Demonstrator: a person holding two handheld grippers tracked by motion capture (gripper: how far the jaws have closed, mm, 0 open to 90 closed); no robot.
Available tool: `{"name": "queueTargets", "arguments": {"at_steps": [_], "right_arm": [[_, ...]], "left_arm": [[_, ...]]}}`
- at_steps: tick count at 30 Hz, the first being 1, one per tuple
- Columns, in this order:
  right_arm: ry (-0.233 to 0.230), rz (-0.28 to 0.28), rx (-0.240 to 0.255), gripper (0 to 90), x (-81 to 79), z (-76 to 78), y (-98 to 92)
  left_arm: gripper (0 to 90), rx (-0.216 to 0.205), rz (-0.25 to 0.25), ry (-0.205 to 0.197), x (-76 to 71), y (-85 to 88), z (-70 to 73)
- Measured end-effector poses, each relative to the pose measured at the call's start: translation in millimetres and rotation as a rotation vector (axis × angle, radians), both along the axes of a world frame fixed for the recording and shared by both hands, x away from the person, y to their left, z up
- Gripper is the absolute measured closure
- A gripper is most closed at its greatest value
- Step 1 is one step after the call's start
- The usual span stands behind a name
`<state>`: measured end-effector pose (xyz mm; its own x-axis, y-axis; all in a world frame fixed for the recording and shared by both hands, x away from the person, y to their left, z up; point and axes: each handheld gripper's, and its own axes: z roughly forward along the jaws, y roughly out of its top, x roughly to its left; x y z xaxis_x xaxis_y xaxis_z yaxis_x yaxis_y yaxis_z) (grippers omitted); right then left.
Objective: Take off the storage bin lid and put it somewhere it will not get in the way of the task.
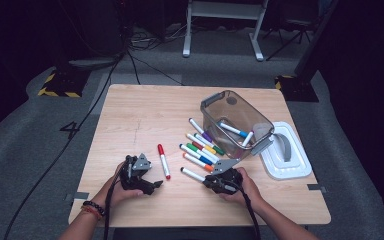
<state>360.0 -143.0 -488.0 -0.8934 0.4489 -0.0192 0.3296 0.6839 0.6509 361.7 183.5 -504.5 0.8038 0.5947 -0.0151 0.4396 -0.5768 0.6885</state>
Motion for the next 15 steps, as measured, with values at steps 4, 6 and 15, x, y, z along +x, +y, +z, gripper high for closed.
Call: {"name": "queueTargets", "arguments": {"at_steps": [4,6,15], "right_arm": [[-0.009,0.012,-0.006,73.6,-0.9,0.2,-1.2],[-0.009,0.024,-0.014,73.7,-0.4,0.8,-3.0],[-0.019,0.029,0.008,73.7,-0.3,9.8,-12.5]], "left_arm": [[13.6,0.0,0.0,0.0,0.0,0.0,0.0],[13.6,0.0,0.0,0.0,0.0,0.0,0.0],[13.6,0.0,0.001,0.0,0.0,0.0,0.0]]}}
